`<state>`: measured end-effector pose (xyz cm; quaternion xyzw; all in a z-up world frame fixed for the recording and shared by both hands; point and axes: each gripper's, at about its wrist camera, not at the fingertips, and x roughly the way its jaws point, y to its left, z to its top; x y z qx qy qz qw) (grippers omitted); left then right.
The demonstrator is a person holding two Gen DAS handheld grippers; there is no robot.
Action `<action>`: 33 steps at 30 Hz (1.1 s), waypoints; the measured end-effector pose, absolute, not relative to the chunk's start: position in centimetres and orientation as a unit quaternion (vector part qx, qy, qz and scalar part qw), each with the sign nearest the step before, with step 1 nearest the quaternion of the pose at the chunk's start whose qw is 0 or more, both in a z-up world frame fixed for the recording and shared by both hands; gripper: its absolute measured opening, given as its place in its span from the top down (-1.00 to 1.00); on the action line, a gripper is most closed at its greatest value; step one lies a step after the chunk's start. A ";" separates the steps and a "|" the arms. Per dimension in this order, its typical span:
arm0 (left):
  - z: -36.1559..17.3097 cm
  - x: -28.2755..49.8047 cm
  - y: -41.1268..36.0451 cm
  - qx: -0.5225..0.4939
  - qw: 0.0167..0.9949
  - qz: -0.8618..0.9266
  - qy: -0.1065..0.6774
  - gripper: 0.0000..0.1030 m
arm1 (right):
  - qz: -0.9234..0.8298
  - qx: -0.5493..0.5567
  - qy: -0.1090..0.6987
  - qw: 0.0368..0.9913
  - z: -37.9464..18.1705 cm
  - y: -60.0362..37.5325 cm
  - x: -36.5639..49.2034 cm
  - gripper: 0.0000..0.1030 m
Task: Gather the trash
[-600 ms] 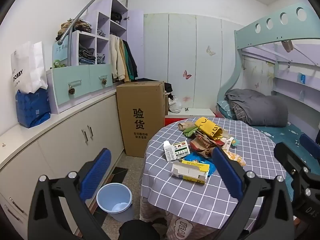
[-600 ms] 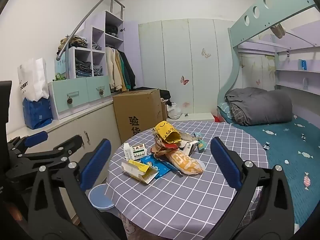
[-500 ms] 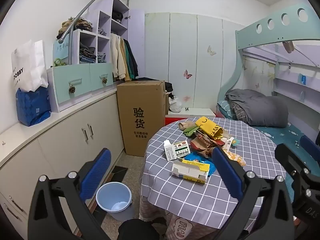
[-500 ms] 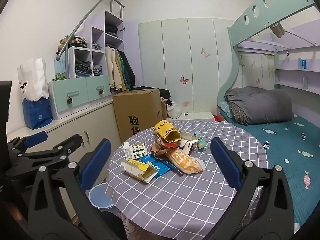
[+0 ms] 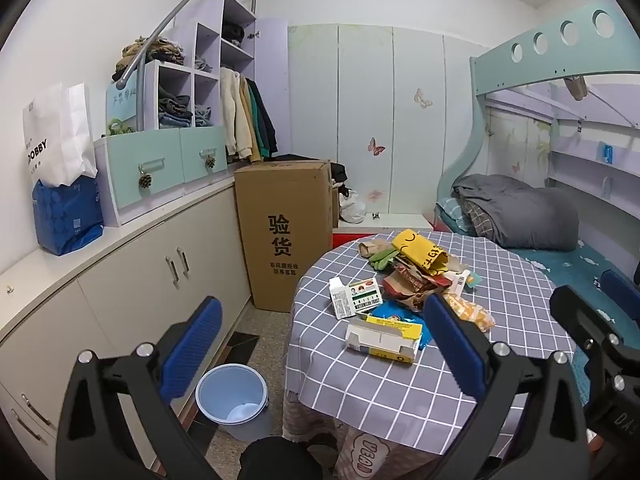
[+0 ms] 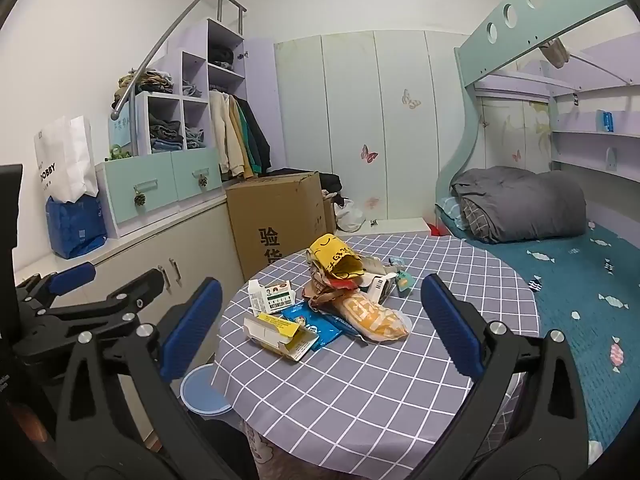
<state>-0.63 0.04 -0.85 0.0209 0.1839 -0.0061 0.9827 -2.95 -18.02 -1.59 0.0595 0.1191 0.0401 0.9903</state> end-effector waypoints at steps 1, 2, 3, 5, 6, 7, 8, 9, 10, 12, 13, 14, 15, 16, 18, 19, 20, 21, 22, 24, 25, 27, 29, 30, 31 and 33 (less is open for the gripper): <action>-0.9 -0.7 0.0 0.020 0.983 -0.007 0.184 -0.92 | 0.040 0.060 0.118 0.990 -1.6 -18.0 -3.0 -0.89; -0.4 -0.3 0.1 0.018 0.982 -0.003 0.187 -0.92 | 0.040 0.060 0.117 0.990 -1.7 -18.0 -3.0 -0.89; -0.3 -0.1 -0.1 0.021 0.982 -0.003 0.188 -0.92 | 0.041 0.060 0.117 0.990 -1.7 -17.9 -3.0 -0.89; -0.3 -0.1 -0.3 0.022 0.982 -0.004 0.188 -0.92 | 0.041 0.060 0.117 0.990 -1.9 -17.8 -3.1 -0.89; -0.3 -0.1 -0.3 0.022 0.982 -0.004 0.188 -0.92 | 0.041 0.060 0.117 0.990 -1.9 -17.7 -3.2 -0.89; -0.3 0.0 -0.4 0.023 0.982 -0.005 0.188 -0.92 | 0.039 0.061 0.120 0.990 -1.5 -18.1 -2.9 -0.89; -0.4 0.0 -0.5 0.023 0.982 -0.005 0.187 -0.92 | 0.040 0.061 0.121 0.990 -1.6 -18.1 -2.8 -0.89; -0.4 0.0 -0.7 0.024 0.982 -0.005 0.187 -0.92 | 0.041 0.061 0.122 0.990 -1.7 -18.1 -2.8 -0.89; -0.4 0.0 -0.8 0.025 0.982 -0.005 0.187 -0.92 | 0.041 0.061 0.122 0.990 -1.8 -18.0 -2.8 -0.89; -0.1 -0.2 -0.2 0.022 0.982 -0.005 0.188 -0.92 | 0.043 0.060 0.123 0.990 -2.0 -17.9 -2.8 -0.89; -0.1 -0.3 -0.3 0.022 0.982 -0.005 0.188 -0.92 | 0.043 0.060 0.123 0.990 -2.0 -17.9 -2.8 -0.89; -0.1 -0.3 -0.3 0.022 0.982 -0.004 0.188 -0.92 | 0.043 0.060 0.123 0.990 -1.8 -17.7 -3.0 -0.89; 0.0 -0.3 -0.3 0.022 0.982 -0.005 0.188 -0.92 | 0.043 0.060 0.123 0.990 -1.9 -17.7 -3.1 -0.89; -0.1 -0.3 -0.3 0.022 0.982 -0.005 0.187 -0.92 | 0.043 0.061 0.123 0.990 -2.0 -17.6 -3.1 -0.89; -0.1 -0.3 -0.4 0.021 0.982 -0.005 0.188 -0.92 | 0.044 0.062 0.125 0.989 -2.2 -17.5 -3.2 -0.89; -0.1 -0.3 -0.4 0.021 0.982 -0.005 0.188 -0.92 | 0.044 0.063 0.126 0.989 -2.4 -17.4 -3.2 -0.89; 0.0 -0.3 -0.4 0.021 0.982 -0.005 0.188 -0.92 | 0.045 0.064 0.126 0.989 -2.5 -17.3 -3.2 -0.89; 0.0 -0.4 -0.5 0.022 0.982 -0.005 0.188 -0.92 | 0.046 0.065 0.126 0.989 -2.6 -17.3 -3.3 -0.89; 0.1 -0.4 -0.5 0.022 0.982 -0.005 0.187 -0.92 | 0.046 0.064 0.127 0.989 -1.9 -17.4 -3.0 -0.89; -0.2 -0.3 -0.3 0.023 0.982 -0.004 0.187 -0.92 | 0.045 0.063 0.127 0.989 -2.0 -17.3 -3.0 -0.89; -0.2 -0.3 -0.4 0.023 0.982 -0.004 0.186 -0.92 | 0.045 0.064 0.127 0.989 -1.9 -17.5 -3.0 -0.89; -0.2 -0.3 -0.4 0.023 0.982 -0.004 0.186 -0.92 | 0.046 0.064 0.128 0.989 -1.8 -17.5 -3.0 -0.89; -0.2 -0.3 -0.4 0.022 0.982 -0.005 0.186 -0.92 | 0.047 0.065 0.129 0.988 -1.9 -17.5 -2.9 -0.89; -0.2 -0.3 -0.4 0.022 0.982 -0.004 0.187 -0.92 | 0.047 0.065 0.129 0.988 -1.9 -17.4 -3.0 -0.89; -0.2 -0.3 -0.4 0.022 0.982 -0.004 0.187 -0.92 | 0.047 0.064 0.129 0.988 -1.9 -17.4 -3.0 -0.89; -0.2 -0.3 -0.4 0.022 0.982 -0.005 0.187 -0.92 | 0.048 0.065 0.128 0.988 -1.9 -17.4 -2.9 -0.89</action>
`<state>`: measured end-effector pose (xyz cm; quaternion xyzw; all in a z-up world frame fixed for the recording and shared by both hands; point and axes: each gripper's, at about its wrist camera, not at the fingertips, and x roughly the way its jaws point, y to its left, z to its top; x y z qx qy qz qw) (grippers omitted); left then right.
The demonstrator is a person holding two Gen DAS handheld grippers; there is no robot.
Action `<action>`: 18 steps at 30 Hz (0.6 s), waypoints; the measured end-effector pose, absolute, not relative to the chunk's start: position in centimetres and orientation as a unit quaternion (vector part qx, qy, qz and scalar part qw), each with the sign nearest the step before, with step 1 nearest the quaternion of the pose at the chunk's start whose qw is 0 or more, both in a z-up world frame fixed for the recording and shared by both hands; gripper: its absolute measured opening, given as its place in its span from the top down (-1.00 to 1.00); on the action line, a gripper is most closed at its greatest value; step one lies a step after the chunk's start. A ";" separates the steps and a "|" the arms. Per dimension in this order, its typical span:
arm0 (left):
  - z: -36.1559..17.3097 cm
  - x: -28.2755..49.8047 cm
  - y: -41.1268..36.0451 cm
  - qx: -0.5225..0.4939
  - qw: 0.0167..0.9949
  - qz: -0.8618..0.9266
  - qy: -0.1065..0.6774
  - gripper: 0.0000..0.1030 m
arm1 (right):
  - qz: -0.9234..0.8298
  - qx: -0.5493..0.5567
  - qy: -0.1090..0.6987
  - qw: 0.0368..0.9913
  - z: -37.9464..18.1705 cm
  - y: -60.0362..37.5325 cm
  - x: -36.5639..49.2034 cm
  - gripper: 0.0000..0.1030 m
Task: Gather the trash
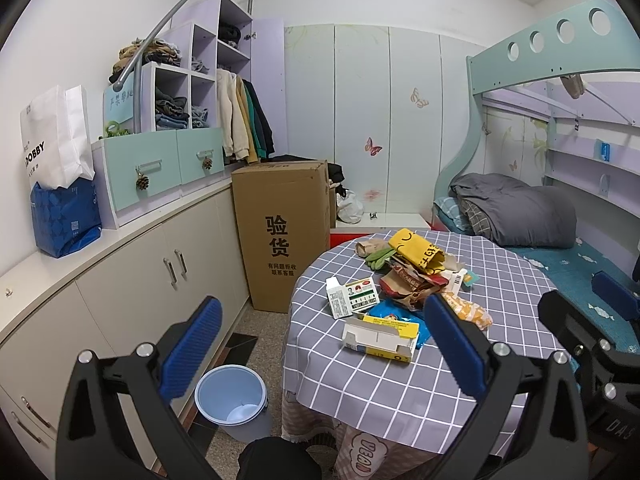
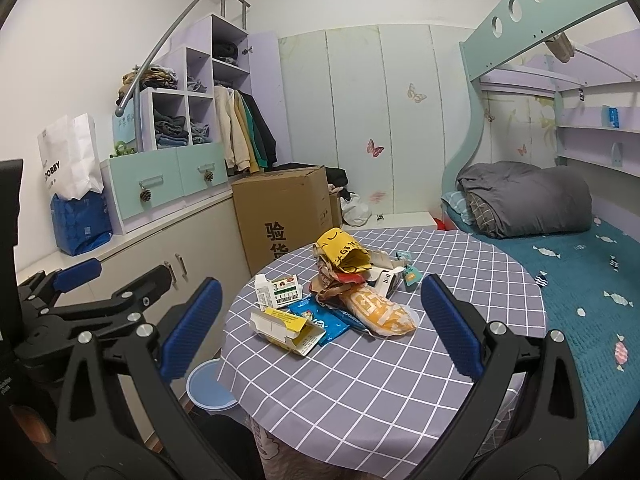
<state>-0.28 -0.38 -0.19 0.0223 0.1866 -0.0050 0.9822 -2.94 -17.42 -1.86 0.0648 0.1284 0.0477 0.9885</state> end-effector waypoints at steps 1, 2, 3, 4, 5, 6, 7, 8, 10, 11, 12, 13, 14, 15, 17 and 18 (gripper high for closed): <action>-0.1 -0.2 -0.3 0.022 0.982 -0.005 0.187 -0.92 | 0.048 0.065 0.129 0.988 -1.9 -17.4 -2.9 -0.89; -0.1 -0.2 -0.3 0.023 0.982 -0.006 0.187 -0.92 | 0.049 0.064 0.130 0.988 -1.7 -17.4 -2.9 -0.89; -0.1 -0.2 -0.3 0.024 0.982 -0.006 0.187 -0.92 | 0.050 0.064 0.130 0.988 -1.8 -17.3 -2.9 -0.89; -0.1 -0.2 -0.3 0.024 0.982 -0.006 0.187 -0.92 | 0.050 0.064 0.130 0.988 -1.7 -17.4 -2.8 -0.89; 0.0 -0.1 -0.3 0.024 0.982 -0.006 0.188 -0.92 | 0.050 0.064 0.130 0.988 -1.7 -17.4 -2.8 -0.89; 0.0 -0.1 -0.3 0.023 0.982 -0.006 0.188 -0.92 | 0.050 0.064 0.130 0.988 -1.7 -17.4 -2.8 -0.89; 0.0 -0.1 -0.3 0.023 0.982 -0.006 0.188 -0.92 | 0.050 0.064 0.130 0.988 -1.7 -17.4 -2.8 -0.89; -0.1 -0.1 -0.3 0.024 0.982 -0.006 0.188 -0.92 | 0.050 0.064 0.130 0.988 -1.6 -17.4 -2.8 -0.89; -0.1 -0.1 -0.4 0.023 0.982 -0.007 0.189 -0.92 | 0.049 0.063 0.130 0.988 -1.7 -17.4 -2.8 -0.89; -0.2 0.0 -0.4 0.023 0.982 -0.007 0.189 -0.92 | 0.050 0.064 0.130 0.988 -1.6 -17.4 -2.8 -0.89; -0.1 0.0 -0.4 0.024 0.982 -0.007 0.189 -0.92 | 0.050 0.064 0.131 0.988 -1.7 -17.4 -2.8 -0.89; -0.1 0.0 -0.4 0.024 0.982 -0.006 0.189 -0.92 | 0.050 0.064 0.130 0.988 -1.7 -17.4 -2.8 -0.89; -0.2 0.0 -0.4 0.023 0.982 -0.007 0.189 -0.92 | 0.050 0.064 0.130 0.988 -1.6 -17.4 -2.8 -0.89; -0.2 0.0 -0.4 0.023 0.982 -0.007 0.189 -0.92 | 0.050 0.064 0.131 0.988 -1.6 -17.4 -2.8 -0.89; -0.2 0.1 -0.4 0.024 0.981 -0.006 0.190 -0.92 | 0.050 0.064 0.131 0.988 -1.6 -17.4 -2.8 -0.89; -0.2 0.0 -0.4 0.024 0.981 -0.007 0.190 -0.92 | 0.050 0.064 0.132 0.988 -1.6 -17.4 -2.8 -0.89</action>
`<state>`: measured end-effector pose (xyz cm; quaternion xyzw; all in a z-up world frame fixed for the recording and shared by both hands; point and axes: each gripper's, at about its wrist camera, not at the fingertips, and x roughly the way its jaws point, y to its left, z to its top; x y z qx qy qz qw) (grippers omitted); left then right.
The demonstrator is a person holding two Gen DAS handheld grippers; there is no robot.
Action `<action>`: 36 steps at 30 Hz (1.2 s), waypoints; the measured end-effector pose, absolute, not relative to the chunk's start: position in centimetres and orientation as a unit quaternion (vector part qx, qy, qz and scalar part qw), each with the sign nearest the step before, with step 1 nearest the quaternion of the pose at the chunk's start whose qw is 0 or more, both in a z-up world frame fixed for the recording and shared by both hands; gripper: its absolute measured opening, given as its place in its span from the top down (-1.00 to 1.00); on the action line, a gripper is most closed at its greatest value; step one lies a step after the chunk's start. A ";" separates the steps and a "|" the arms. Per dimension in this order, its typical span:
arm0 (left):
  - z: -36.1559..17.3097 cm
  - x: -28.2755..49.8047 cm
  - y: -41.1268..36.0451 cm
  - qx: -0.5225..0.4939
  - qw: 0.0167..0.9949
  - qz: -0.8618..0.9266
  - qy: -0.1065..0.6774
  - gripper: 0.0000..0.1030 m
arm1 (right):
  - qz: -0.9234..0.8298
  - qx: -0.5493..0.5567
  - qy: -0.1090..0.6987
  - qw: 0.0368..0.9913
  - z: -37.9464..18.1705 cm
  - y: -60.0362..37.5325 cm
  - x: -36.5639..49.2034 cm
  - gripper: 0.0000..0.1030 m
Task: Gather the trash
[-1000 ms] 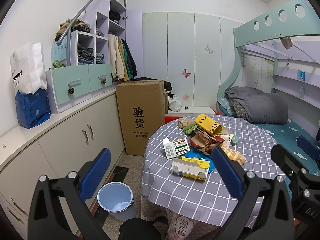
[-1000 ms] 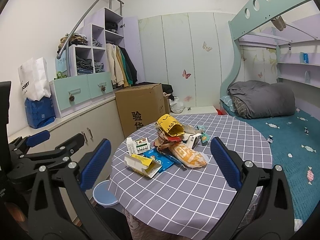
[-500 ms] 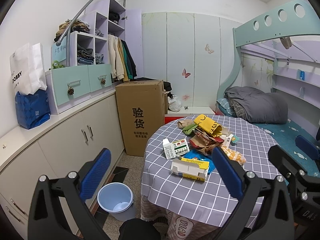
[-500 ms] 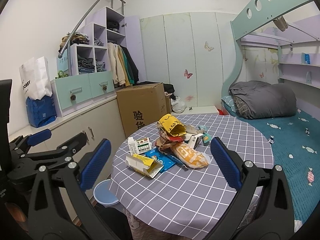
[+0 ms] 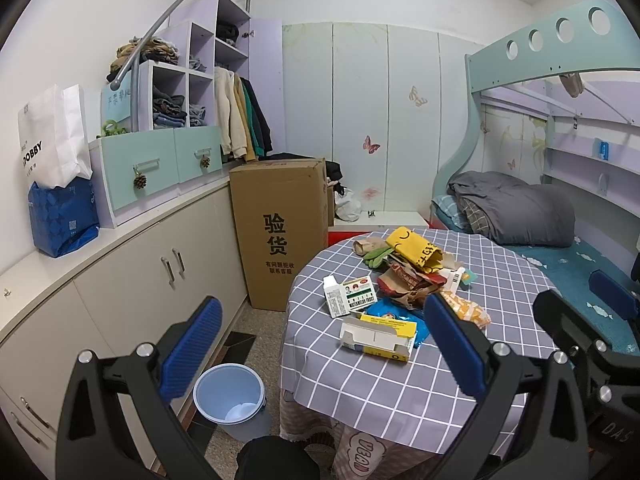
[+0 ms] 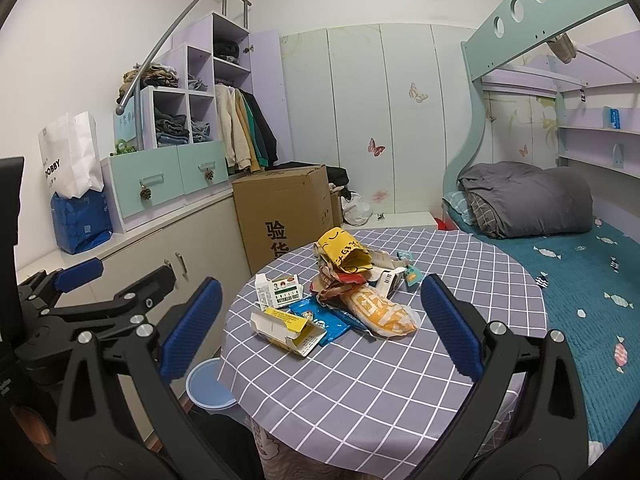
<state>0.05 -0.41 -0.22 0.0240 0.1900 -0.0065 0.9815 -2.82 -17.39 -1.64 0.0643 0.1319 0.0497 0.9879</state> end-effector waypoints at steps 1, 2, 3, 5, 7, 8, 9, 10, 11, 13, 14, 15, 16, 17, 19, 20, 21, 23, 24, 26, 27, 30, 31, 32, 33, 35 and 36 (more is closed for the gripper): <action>-0.3 0.0 -0.4 0.024 0.982 -0.007 0.190 -0.92 | 0.050 0.064 0.132 0.988 -1.7 -17.3 -2.8 -0.89; -0.3 0.1 -0.4 0.024 0.982 -0.006 0.189 -0.92 | 0.050 0.064 0.132 0.988 -1.7 -17.3 -2.8 -0.89; -0.3 0.1 -0.5 0.024 0.981 -0.006 0.191 -0.92 | 0.049 0.064 0.132 0.988 -1.7 -17.3 -2.8 -0.89; -0.3 0.1 -0.5 0.024 0.981 -0.007 0.193 -0.92 | 0.050 0.064 0.132 0.988 -1.6 -17.3 -2.8 -0.89; -0.3 0.2 -0.6 0.024 0.981 -0.009 0.194 -0.92 | 0.049 0.064 0.132 0.988 -1.7 -17.3 -2.8 -0.89; -0.3 0.2 -0.6 0.025 0.981 -0.009 0.194 -0.92 | 0.049 0.064 0.133 0.988 -1.7 -17.3 -2.8 -0.89; -0.4 0.2 -0.7 0.024 0.981 -0.009 0.193 -0.92 | 0.050 0.065 0.133 0.988 -1.7 -17.2 -2.8 -0.89; -0.4 0.2 -0.7 0.024 0.981 -0.009 0.193 -0.92 | 0.050 0.064 0.133 0.988 -1.7 -17.2 -2.8 -0.89; -0.4 0.3 -0.7 0.024 0.981 -0.009 0.194 -0.92 | 0.050 0.064 0.134 0.988 -1.7 -17.2 -2.7 -0.89; -0.4 0.2 -0.7 0.024 0.981 -0.009 0.194 -0.92 | 0.050 0.064 0.134 0.988 -1.8 -17.2 -2.7 -0.89; -0.4 0.2 -0.7 0.024 0.981 -0.009 0.194 -0.92 | 0.050 0.064 0.135 0.988 -1.8 -17.2 -2.7 -0.89; -0.4 0.2 -0.7 0.025 0.981 -0.009 0.194 -0.92 | 0.050 0.064 0.135 0.988 -1.8 -17.1 -2.8 -0.89; -0.4 0.2 -0.7 0.025 0.981 -0.010 0.194 -0.92 | 0.050 0.064 0.135 0.987 -1.8 -17.2 -2.7 -0.89; -0.4 0.3 -0.7 0.025 0.981 -0.009 0.194 -0.92 | 0.050 0.064 0.135 0.987 -1.8 -17.2 -2.7 -0.89; -0.5 0.3 -0.7 0.024 0.981 -0.010 0.195 -0.92 | 0.050 0.065 0.136 0.987 -1.9 -17.3 -2.7 -0.89; -0.5 0.3 -0.8 0.025 0.980 -0.010 0.195 -0.92 | 0.050 0.065 0.135 0.987 -1.8 -17.3 -2.7 -0.89; -0.5 0.3 -0.8 0.026 0.980 -0.010 0.196 -0.92 | 0.050 0.065 0.135 0.987 -1.9 -17.3 -2.7 -0.89; -0.6 0.3 -0.9 0.027 0.980 -0.010 0.196 -0.92 | 0.050 0.067 0.138 0.987 -2.0 -17.4 -2.6 -0.89; -0.7 0.3 -0.9 0.027 0.980 -0.010 0.197 -0.92 | 0.050 0.068 0.139 0.987 -2.1 -17.4 -2.6 -0.89; -0.8 0.3 -0.9 0.027 0.980 -0.010 0.198 -0.92 | 0.050 0.072 0.140 0.986 -2.3 -17.8 -2.4 -0.89; -0.8 0.3 -0.9 0.026 0.980 -0.011 0.199 -0.92 | 0.050 0.074 0.140 0.986 -2.4 -17.9 -2.5 -0.89; -0.9 0.4 -0.8 0.023 0.979 -0.013 0.202 -0.92 | 0.049 0.078 0.142 0.986 -2.6 -18.2 -2.5 -0.89; -1.0 0.4 -0.8 0.023 0.979 -0.013 0.203 -0.92 | 0.049 0.080 0.142 0.985 -2.6 -18.3 -2.4 -0.89; -1.0 0.5 -0.8 0.023 0.979 -0.014 0.204 -0.92 | 0.049 0.085 0.142 0.985 -2.6 -18.4 -2.4 -0.89; -1.1 0.5 -0.8 0.024 0.978 -0.013 0.206 -0.92 | 0.050 0.095 0.143 0.984 -2.6 -18.6 -2.3 -0.89; -1.2 0.8 -0.8 0.027 0.977 -0.011 0.210 -0.92 | 0.058 0.113 0.150 0.981 -2.7 -19.1 -2.0 -0.89; -1.4 1.0 -0.8 0.028 0.977 -0.009 0.213 -0.92 | 0.060 0.118 0.155 0.979 -2.9 -19.3 -1.8 -0.89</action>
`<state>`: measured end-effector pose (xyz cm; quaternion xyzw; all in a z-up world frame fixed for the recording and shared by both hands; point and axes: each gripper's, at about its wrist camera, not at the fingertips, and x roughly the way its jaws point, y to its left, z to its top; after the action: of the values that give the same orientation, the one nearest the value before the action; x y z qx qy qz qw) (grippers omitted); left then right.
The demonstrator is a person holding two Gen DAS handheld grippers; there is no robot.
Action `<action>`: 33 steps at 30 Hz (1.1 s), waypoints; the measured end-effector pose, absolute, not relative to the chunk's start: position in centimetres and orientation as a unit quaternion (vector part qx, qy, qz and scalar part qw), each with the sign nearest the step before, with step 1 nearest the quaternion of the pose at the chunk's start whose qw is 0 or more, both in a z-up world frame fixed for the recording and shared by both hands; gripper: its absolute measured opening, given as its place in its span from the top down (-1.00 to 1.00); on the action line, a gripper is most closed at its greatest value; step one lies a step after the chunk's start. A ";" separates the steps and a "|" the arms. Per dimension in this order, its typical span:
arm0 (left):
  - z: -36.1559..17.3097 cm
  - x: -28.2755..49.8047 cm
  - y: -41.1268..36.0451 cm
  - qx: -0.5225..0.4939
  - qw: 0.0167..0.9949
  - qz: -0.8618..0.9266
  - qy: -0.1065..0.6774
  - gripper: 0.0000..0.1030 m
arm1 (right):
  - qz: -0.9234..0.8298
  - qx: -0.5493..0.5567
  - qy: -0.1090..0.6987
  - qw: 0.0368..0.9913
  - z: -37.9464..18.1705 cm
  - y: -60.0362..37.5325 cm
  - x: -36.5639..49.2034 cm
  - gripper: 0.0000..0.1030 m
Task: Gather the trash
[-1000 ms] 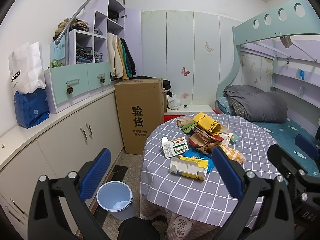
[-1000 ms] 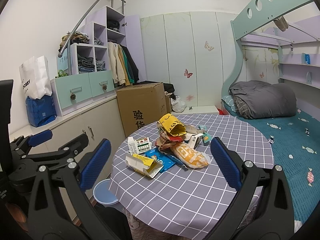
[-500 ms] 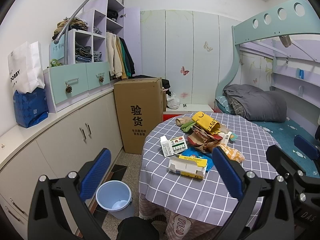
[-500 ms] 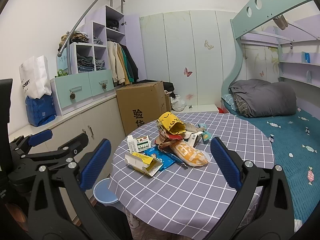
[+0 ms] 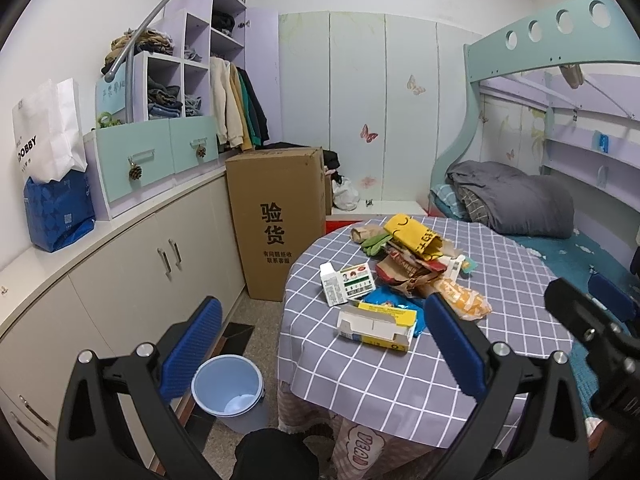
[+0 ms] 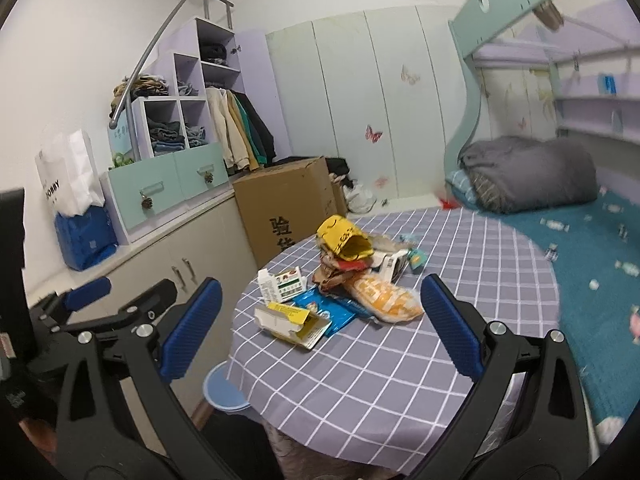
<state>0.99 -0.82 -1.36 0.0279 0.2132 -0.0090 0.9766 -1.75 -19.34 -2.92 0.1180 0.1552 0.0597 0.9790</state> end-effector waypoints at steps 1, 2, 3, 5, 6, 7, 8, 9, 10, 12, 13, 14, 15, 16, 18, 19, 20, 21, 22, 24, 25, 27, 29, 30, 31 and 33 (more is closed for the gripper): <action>-1.5 1.2 -0.8 0.029 0.976 -0.007 0.216 -0.92 | 0.058 0.119 0.156 0.979 -3.0 -19.4 -1.6 -0.89; -1.8 1.5 -0.8 0.029 0.975 -0.005 0.219 -0.92 | 0.054 0.118 0.155 0.979 -3.1 -19.5 -1.5 -0.89; -2.0 1.8 -0.7 0.029 0.975 -0.002 0.222 -0.92 | 0.052 0.117 0.154 0.980 -3.1 -19.6 -1.4 -0.89; -2.6 2.6 -0.7 0.028 0.972 0.006 0.233 -0.92 | 0.046 0.106 0.161 0.980 -3.6 -19.7 -1.0 -0.89; -3.1 3.2 -0.7 0.027 0.970 0.007 0.243 -0.92 | 0.041 0.103 0.164 0.980 -3.8 -19.7 -0.8 -0.89; -3.6 3.8 -0.7 0.026 0.966 0.003 0.256 -0.92 | 0.029 0.098 0.169 0.980 -4.2 -19.8 -0.6 -0.89; -4.0 4.2 -0.8 0.025 0.964 -0.002 0.266 -0.92 | 0.018 0.090 0.171 0.981 -4.6 -20.0 -0.3 -0.89; -4.5 4.6 -0.9 0.022 0.961 -0.010 0.275 -0.92 | 0.011 0.086 0.174 0.981 -4.8 -20.0 -0.2 -0.89; -4.9 4.9 -1.0 0.021 0.960 -0.013 0.281 -0.92 | 0.000 0.080 0.184 0.980 -5.3 -20.1 0.3 -0.89; -6.0 5.9 -1.5 0.020 0.954 -0.026 0.299 -0.92 | 0.001 0.079 0.205 0.976 -6.1 -20.5 1.3 -0.89; -6.6 6.4 -1.8 0.020 0.951 -0.035 0.306 -0.92 | 0.003 0.083 0.219 0.972 -6.8 -20.7 1.9 -0.89; -7.1 6.7 -2.0 0.020 0.950 -0.043 0.309 -0.92 | 0.004 0.089 0.230 0.969 -7.3 -21.1 2.3 -0.89; -7.6 7.1 -2.3 0.019 0.948 -0.053 0.312 -0.92 | 0.003 0.093 0.238 0.967 -7.6 -21.3 2.7 -0.89; -8.2 7.6 -2.6 0.018 0.946 -0.058 0.318 -0.92 | -0.001 0.100 0.247 0.964 -8.1 -21.6 3.1 -0.89; -8.9 8.5 -3.5 0.033 0.941 -0.047 0.332 -0.92 | -0.013 0.112 0.261 0.959 -8.9 -22.4 3.9 -0.89; -9.3 9.1 -4.2 0.048 0.938 -0.042 0.340 -0.92 | -0.019 0.117 0.267 0.956 -9.3 -22.7 4.1 -0.89; -9.6 9.5 -4.7 0.059 0.936 -0.040 0.345 -0.92 | -0.027 0.124 0.277 0.952 -9.8 -23.1 4.5 -0.89; -10.0 10.0 -5.5 0.071 0.933 -0.037 0.351 -0.92 | -0.032 0.130 0.285 0.949 -10.0 -23.4 4.8 -0.89; -10.4 10.5 -6.2 0.078 0.931 -0.038 0.355 -0.92 | -0.036 0.140 0.295 0.944 -10.4 -24.0 5.3 -0.89; -10.9 11.2 -7.0 0.081 0.928 -0.042 0.363 -0.92 | -0.040 0.152 0.303 0.940 -11.1 -24.8 5.8 -0.89; -11.2 11.5 -7.4 0.081 0.926 -0.045 0.365 -0.92 | -0.042 0.156 0.306 0.938 -11.4 -25.2 6.0 -0.89; -12.0 12.4 -8.8 0.106 0.924 -0.028 0.366 -0.92 | -0.046 0.156 0.309 0.937 -11.8 -25.7 6.3 -0.89; -12.5 13.0 -9.6 0.131 0.925 -0.006 0.356 -0.92 | -0.047 0.156 0.314 0.935 -12.3 -26.0 6.7 -0.89; -12.7 13.4 -9.9 0.138 0.925 0.001 0.353 -0.89 | -0.045 0.159 0.317 0.934 -12.5 -26.1 6.9 -0.89; -12.7 13.6 -10.0 0.139 0.926 0.003 0.350 -0.80 | -0.042 0.161 0.319 0.933 -12.6 -26.2 7.1 -0.89; -13.0 14.1 -10.0 0.142 0.926 0.018 0.350 -0.61 | -0.037 0.162 0.321 0.932 -12.8 -26.2 7.5 -0.89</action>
<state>14.08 -9.99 -13.02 0.1417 0.3500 0.0175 0.9258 7.47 -26.19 -12.82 0.1618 0.3214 -0.0368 0.9323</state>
